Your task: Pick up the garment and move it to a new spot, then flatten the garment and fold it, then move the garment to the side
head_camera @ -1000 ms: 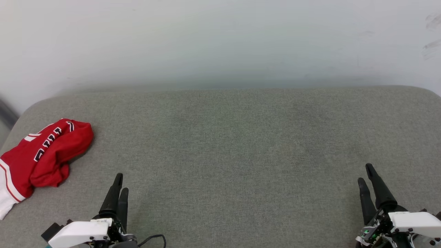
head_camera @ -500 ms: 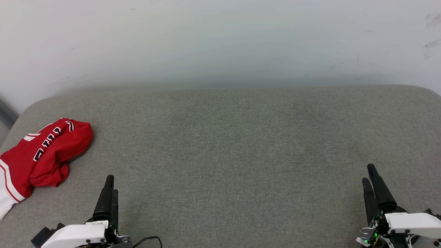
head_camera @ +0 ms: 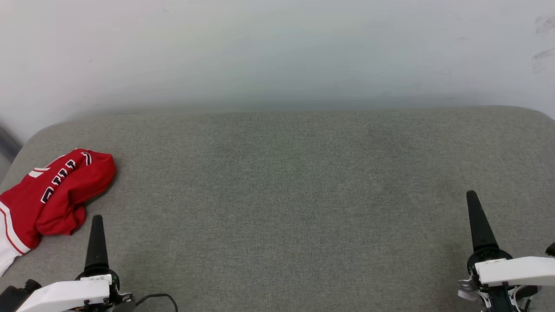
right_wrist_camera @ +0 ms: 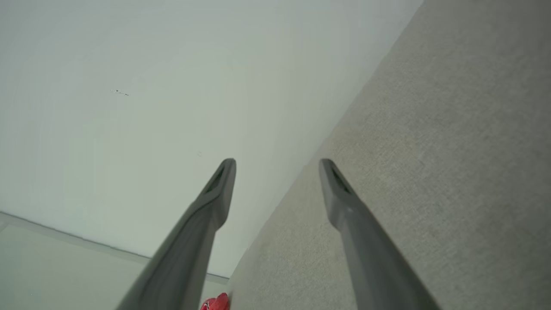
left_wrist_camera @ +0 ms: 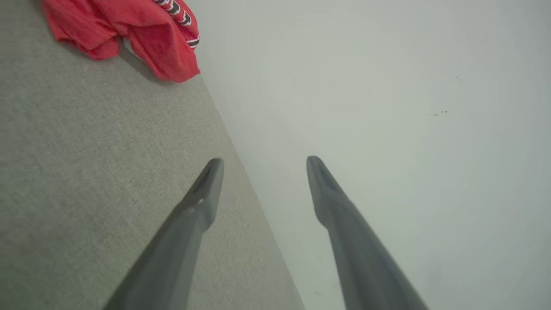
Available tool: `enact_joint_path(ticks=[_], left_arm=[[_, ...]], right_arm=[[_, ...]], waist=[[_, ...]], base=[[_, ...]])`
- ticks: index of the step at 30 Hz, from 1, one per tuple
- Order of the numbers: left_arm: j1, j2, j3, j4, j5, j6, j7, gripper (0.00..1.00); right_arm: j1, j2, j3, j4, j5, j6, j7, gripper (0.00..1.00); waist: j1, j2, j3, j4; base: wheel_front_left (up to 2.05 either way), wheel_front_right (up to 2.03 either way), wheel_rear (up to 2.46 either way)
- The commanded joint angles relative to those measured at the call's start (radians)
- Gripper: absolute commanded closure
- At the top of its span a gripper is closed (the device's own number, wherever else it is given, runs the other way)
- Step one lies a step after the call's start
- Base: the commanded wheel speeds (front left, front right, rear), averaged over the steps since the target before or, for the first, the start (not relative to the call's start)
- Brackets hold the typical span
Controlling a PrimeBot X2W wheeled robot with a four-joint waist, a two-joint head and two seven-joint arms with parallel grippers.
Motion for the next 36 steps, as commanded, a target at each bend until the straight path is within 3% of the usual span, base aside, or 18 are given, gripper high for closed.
enact_joint_path(ticks=[1,8,15,18,22,27,31,36], left_arm=[[-0.018,0.003,0.010,-0.021,0.028,-0.002,-0.007,0.00],[-0.008,0.003,0.012,-0.077,0.168,-0.002,-0.032,0.00],[-0.002,0.003,-0.009,-0.192,0.330,0.024,-0.054,0.00],[0.007,0.003,-0.039,-0.224,0.392,0.041,-0.063,0.00],[0.020,0.003,-0.098,-0.267,0.527,0.023,-0.075,0.00],[0.036,0.004,-0.154,-0.302,0.655,0.047,-0.089,0.00],[0.044,0.012,-0.212,-0.314,0.776,0.041,-0.101,0.00],[0.048,0.040,-0.277,-0.318,0.862,0.096,-0.113,0.00]], right_arm=[[-0.012,-0.001,0.003,-0.027,-0.038,0.000,-0.008,0.00],[-0.003,-0.001,0.020,-0.099,-0.243,0.000,-0.031,0.00],[-0.002,-0.001,0.044,-0.150,-0.398,0.000,-0.055,0.00],[-0.001,-0.001,0.050,-0.165,-0.446,0.000,-0.064,0.00],[0.001,-0.001,0.063,-0.175,-0.509,0.000,-0.075,0.00],[0.000,-0.001,0.078,-0.187,-0.589,0.000,-0.090,0.00],[0.004,-0.001,0.088,-0.192,-0.663,0.000,-0.100,0.00],[0.008,-0.001,0.095,-0.202,-0.737,0.000,-0.114,0.00]], waist=[[0.0000,-0.0001,0.000,0.000],[0.0000,-0.0001,0.003,0.003],[0.0000,-0.0001,0.011,0.005],[0.0000,-0.0001,0.015,0.006],[0.0000,-0.0001,0.020,0.004],[0.0000,-0.0001,0.026,0.000],[0.0000,-0.0001,0.029,-0.003],[0.0000,-0.0001,0.031,-0.006]], base=[[0.00,0.00,0.00],[0.00,0.00,0.00],[0.00,0.00,0.00],[0.00,0.00,0.00],[0.00,0.00,0.00],[0.00,0.00,0.00],[0.00,0.00,0.00],[0.00,0.00,0.00]])
